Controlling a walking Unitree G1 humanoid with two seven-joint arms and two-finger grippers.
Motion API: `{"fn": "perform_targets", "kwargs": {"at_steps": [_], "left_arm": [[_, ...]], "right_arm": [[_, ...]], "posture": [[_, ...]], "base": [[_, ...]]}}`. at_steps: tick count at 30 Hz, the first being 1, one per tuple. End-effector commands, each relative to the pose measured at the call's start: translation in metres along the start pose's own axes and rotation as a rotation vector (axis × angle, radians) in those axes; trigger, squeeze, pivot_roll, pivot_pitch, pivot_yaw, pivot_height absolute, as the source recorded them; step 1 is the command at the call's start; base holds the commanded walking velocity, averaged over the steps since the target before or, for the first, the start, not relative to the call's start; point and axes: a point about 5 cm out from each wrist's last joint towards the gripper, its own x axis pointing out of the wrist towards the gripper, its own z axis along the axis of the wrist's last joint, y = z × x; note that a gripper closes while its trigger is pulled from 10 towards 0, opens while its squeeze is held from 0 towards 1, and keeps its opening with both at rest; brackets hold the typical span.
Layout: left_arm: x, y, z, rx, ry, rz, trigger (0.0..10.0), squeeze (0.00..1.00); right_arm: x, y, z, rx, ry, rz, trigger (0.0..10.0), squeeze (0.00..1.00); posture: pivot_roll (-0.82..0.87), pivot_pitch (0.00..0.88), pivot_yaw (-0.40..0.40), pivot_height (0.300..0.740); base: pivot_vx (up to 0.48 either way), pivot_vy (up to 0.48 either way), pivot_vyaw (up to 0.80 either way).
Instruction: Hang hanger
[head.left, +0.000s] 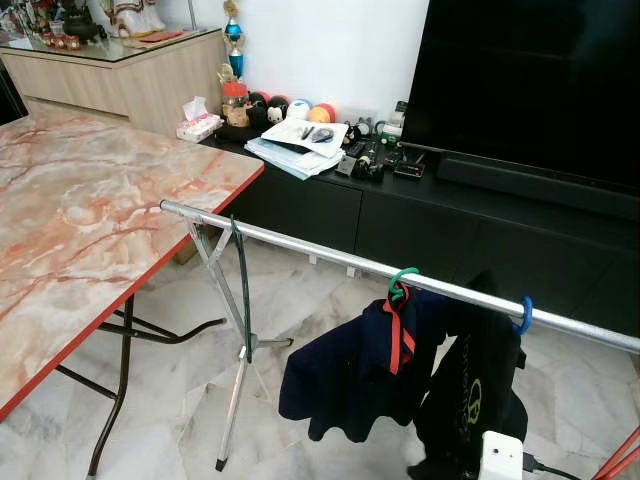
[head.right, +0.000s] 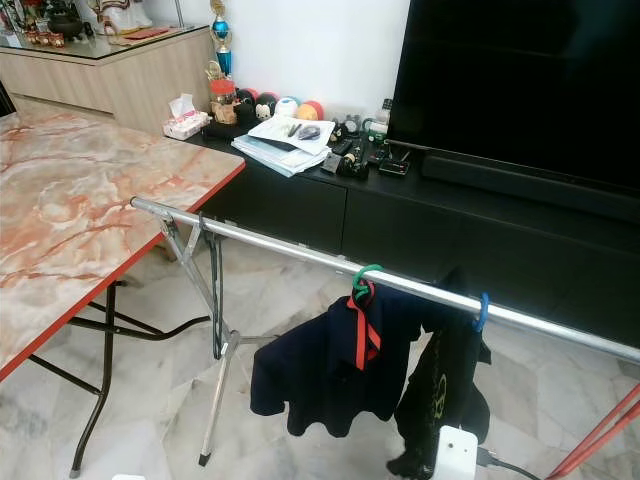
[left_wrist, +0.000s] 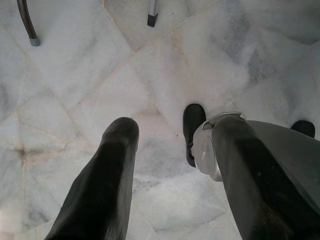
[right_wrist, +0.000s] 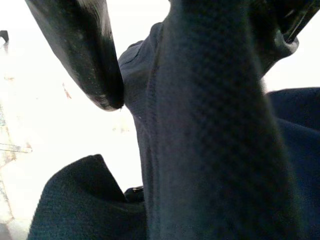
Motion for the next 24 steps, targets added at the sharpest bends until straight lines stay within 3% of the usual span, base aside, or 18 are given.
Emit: {"fn": "perform_targets", "kwargs": {"at_steps": [1, 13, 15, 16, 17, 18, 24], "left_arm": [[-0.001, 0.000, -0.007, 0.004, 0.026, 0.000, 10.0, 0.00], [-0.001, -0.001, -0.007, 0.015, 0.028, -0.009, 10.0, 0.00], [-0.001, -0.001, -0.007, 0.014, 0.027, -0.007, 10.0, 0.00], [-0.001, -0.001, -0.007, 0.014, 0.027, -0.007, 10.0, 0.00], [-0.001, -0.001, -0.007, 0.015, 0.028, -0.009, 10.0, 0.00], [-0.001, -0.001, -0.007, 0.016, 0.028, -0.010, 10.0, 0.00], [-0.001, -0.001, -0.007, 0.018, 0.028, -0.011, 10.0, 0.00]], "right_arm": [[0.001, -0.004, 0.003, 0.027, -0.019, -0.008, 10.0, 0.00], [0.000, -0.005, -0.013, -0.046, 0.062, 0.008, 10.0, 0.00], [-0.002, -0.001, -0.016, -0.041, 0.056, 0.009, 5.7, 0.00], [-0.002, 0.000, -0.017, -0.041, 0.054, 0.009, 4.2, 0.00], [-0.003, 0.001, -0.018, -0.045, 0.055, 0.007, 1.3, 0.00], [-0.003, 0.001, -0.018, -0.049, 0.057, 0.005, 0.0, 0.00], [-0.003, 0.001, -0.018, -0.058, 0.063, 0.003, 0.0, 0.00]], "posture": [[0.10, 0.025, -0.018, 0.740], [0.11, 0.026, -0.024, 0.740], [0.11, 0.025, -0.025, 0.740], [0.11, 0.025, -0.025, 0.740], [0.10, 0.026, -0.025, 0.740], [0.10, 0.026, -0.025, 0.740], [0.10, 0.026, -0.025, 0.740]], "base": [[0.000, 0.000, 0.00], [0.000, 0.000, 0.00], [0.000, 0.000, 0.00], [0.000, 0.000, 0.00], [0.000, 0.000, 0.00], [0.000, 0.000, 0.00], [0.000, 0.000, 0.00]]}}
